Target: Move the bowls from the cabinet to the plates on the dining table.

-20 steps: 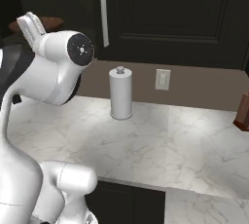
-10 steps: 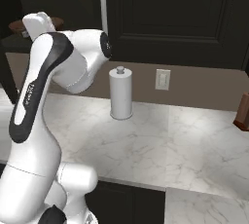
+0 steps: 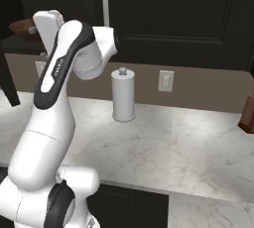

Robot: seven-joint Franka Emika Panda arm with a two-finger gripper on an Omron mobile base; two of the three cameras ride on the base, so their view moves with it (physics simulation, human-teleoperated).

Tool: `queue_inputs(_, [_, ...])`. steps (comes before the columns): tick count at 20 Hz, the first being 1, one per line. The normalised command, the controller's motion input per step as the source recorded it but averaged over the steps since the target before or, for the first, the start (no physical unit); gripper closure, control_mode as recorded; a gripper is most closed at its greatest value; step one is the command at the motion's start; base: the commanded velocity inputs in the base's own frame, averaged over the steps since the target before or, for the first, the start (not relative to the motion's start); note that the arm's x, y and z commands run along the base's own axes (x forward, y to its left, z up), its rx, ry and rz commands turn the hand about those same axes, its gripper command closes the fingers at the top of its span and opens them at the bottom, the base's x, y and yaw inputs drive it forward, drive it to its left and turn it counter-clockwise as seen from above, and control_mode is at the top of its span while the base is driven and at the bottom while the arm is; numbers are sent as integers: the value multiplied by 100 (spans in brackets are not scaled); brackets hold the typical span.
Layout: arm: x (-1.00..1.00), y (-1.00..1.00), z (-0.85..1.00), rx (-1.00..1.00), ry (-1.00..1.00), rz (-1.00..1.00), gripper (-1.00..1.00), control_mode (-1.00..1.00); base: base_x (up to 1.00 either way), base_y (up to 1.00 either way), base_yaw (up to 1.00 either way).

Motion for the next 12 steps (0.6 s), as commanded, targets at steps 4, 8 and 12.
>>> queue_inputs(4, [-1,74,0,0,-1,11,-100,-100,0,0,0])
queue_inputs(8, [-25,82,0,0,-6,17,-100,-100,0,0,0])
queue_inputs(12, [-56,76,0,0,-15,19,-100,-100,0,0,0])
